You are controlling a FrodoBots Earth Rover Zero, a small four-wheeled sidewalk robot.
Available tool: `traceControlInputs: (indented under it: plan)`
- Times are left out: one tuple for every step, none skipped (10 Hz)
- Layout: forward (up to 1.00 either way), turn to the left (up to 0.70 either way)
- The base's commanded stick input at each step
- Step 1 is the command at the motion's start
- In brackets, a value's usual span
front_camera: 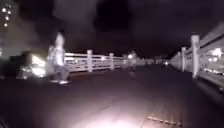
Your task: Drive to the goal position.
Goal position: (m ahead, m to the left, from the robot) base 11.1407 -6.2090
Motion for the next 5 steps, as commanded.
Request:
traceControlInputs:
  plan:
    - [0.70,-0.14]
    - [0.70,-0.14]
    - [0.70,-0.14]
    - [0.70,-0.14]
    - [0.70,-0.14]
